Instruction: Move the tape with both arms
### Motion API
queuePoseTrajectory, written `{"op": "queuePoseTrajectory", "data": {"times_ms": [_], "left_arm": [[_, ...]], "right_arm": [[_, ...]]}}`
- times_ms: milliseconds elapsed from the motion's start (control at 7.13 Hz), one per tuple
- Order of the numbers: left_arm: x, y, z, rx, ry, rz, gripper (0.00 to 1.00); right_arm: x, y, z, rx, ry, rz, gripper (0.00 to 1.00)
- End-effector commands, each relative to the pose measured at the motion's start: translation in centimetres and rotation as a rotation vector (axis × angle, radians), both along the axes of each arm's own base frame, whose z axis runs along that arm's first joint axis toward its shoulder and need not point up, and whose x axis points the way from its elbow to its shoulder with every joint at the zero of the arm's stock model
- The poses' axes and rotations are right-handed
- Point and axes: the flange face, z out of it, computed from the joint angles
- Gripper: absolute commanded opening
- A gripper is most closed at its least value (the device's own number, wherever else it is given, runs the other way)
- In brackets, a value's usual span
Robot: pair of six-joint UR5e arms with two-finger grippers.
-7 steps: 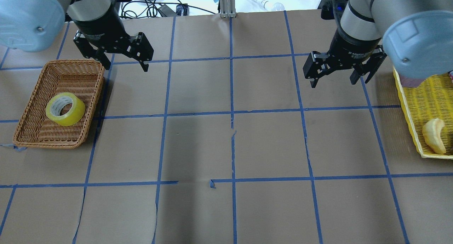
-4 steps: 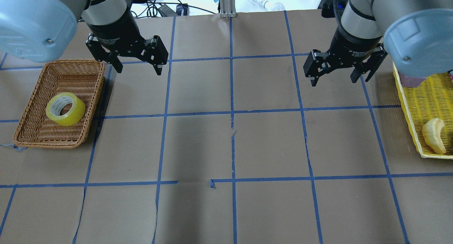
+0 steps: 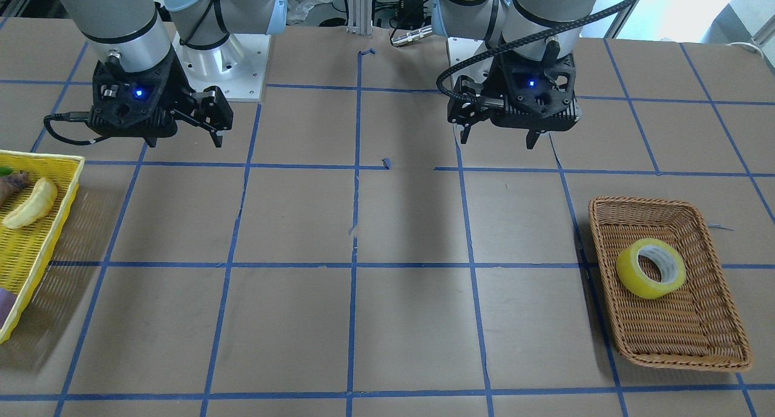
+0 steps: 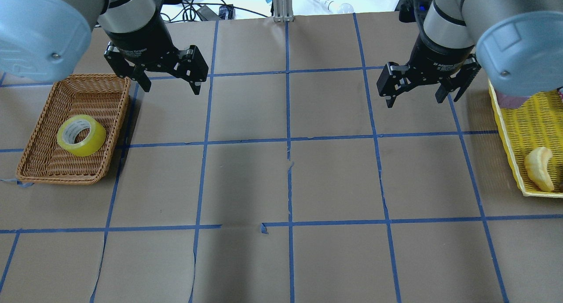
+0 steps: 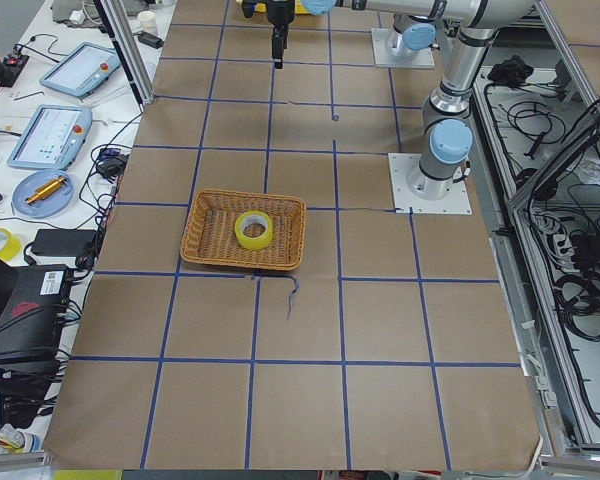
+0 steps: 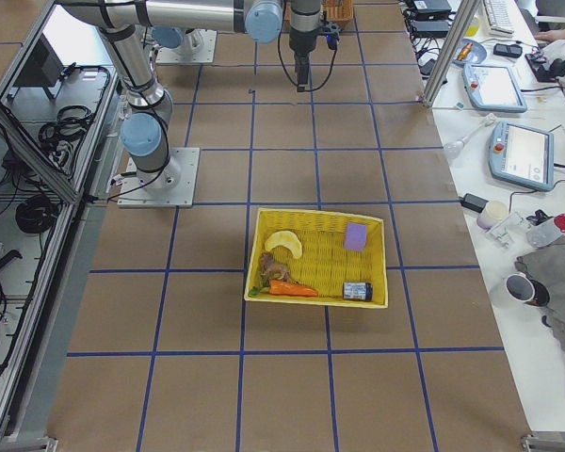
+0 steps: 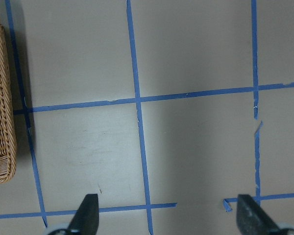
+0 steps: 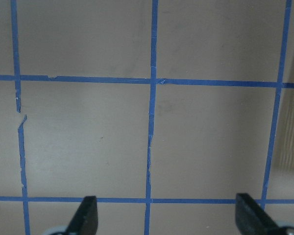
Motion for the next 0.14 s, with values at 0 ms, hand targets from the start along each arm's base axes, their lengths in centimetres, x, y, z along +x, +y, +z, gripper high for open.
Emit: {"op": "queuePoseTrajectory", "data": {"times_ms": [0], "left_arm": [[0.16, 0.09, 0.07, 0.004, 0.004, 0.004, 1.0]], "right_arm": [[-0.02, 0.01, -0.05, 0.001, 0.002, 0.0, 1.0]]}}
